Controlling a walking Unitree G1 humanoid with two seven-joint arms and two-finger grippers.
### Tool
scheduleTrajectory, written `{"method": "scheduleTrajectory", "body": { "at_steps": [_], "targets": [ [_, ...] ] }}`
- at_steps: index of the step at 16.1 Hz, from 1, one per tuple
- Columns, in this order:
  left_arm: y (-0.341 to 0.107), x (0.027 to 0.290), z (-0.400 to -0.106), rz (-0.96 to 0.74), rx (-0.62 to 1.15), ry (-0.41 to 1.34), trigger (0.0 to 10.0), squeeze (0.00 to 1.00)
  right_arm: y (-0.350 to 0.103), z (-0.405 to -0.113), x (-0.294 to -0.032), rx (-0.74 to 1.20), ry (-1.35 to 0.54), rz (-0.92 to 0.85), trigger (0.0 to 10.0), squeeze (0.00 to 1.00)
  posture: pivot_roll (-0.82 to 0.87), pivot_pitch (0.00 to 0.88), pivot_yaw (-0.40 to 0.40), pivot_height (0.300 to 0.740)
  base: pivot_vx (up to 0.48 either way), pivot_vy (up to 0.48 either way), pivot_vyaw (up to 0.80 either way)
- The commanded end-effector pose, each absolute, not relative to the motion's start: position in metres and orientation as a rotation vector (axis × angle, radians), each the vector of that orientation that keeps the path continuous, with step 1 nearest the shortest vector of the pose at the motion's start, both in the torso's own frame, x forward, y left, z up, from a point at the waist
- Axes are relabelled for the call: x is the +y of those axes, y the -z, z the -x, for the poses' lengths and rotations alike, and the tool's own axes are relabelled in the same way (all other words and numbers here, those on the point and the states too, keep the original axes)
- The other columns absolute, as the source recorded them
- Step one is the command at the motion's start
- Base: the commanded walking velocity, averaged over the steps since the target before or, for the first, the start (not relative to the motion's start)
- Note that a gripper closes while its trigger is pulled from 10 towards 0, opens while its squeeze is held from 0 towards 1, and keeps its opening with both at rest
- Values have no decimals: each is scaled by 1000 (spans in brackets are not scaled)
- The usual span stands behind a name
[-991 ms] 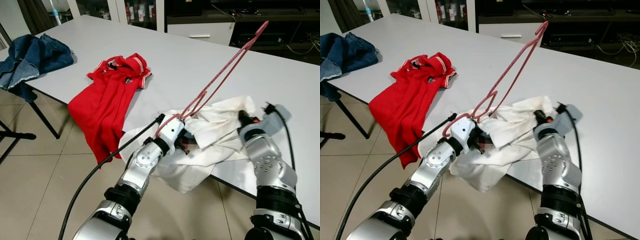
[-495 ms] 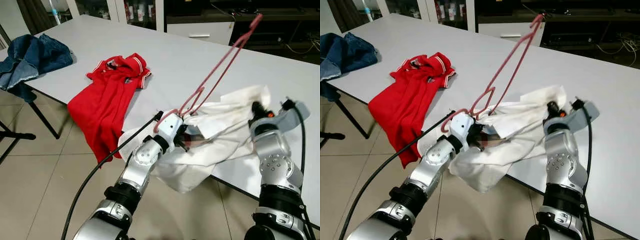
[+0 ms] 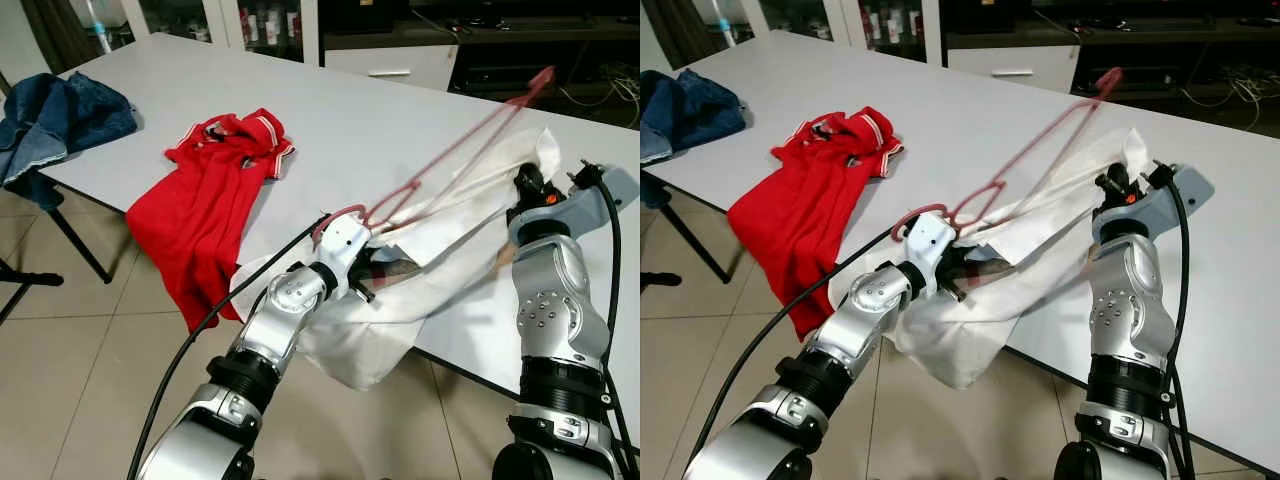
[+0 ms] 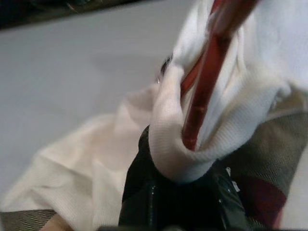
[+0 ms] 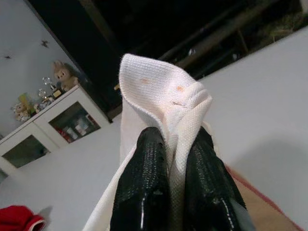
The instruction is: Hang hanger
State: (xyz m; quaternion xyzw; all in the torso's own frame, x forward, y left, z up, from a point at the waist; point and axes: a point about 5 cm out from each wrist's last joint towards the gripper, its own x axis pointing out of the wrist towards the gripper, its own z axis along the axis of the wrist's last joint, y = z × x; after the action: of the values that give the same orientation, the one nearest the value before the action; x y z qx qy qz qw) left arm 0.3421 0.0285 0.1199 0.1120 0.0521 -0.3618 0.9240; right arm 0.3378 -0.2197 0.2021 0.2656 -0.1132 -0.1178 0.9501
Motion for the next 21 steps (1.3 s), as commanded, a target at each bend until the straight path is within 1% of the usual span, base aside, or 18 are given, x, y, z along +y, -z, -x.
{"method": "scheduleTrajectory", "body": {
  "at_steps": [1,4,6,7,10,11,12,16,18,19,21],
  "targets": [
    [-65,55,-327,-225,427,691,10000,0,-232,-330,-230,-393,280,-465,0,0,-94,100,41,740,0,0,0],
    [-55,60,-323,-219,524,690,10000,0,-249,-326,-227,-478,282,-405,0,0,-97,100,45,740,0,0,0],
    [-51,64,-323,-233,560,659,10000,0,-257,-324,-223,-517,249,-384,0,0,-96,99,45,740,0,0,0],
    [-50,69,-325,-233,582,613,10000,0,-262,-322,-220,-545,238,-352,0,0,-94,98,45,740,0,0,0],
    [-46,80,-327,-275,612,563,10000,0,-272,-317,-216,-596,225,-278,0,0,-92,94,45,740,0,0,0],
    [-46,87,-329,-271,622,512,10000,0,-274,-316,-212,-598,199,-244,0,0,-92,94,45,740,0,0,0],
    [-45,89,-330,-269,626,498,10000,0,-275,-316,-211,-598,191,-233,0,0,-92,94,45,740,0,0,0],
    [-40,100,-329,-333,653,490,10000,0,-270,-315,-203,-533,129,-194,0,0,-94,94,51,740,0,0,0],
    [-36,110,-327,-381,672,486,10000,0,-268,-314,-205,-517,141,-195,0,0,-97,95,56,740,0,0,0],
    [-33,120,-326,-413,685,475,10000,0,-266,-313,-214,-509,190,-183,0,0,-95,97,58,740,0,0,0],
    [-32,127,-326,-430,691,465,10000,0,-265,-313,-221,-492,235,-172,0,0,-95,97,59,740,0,0,0]
  ]
}}
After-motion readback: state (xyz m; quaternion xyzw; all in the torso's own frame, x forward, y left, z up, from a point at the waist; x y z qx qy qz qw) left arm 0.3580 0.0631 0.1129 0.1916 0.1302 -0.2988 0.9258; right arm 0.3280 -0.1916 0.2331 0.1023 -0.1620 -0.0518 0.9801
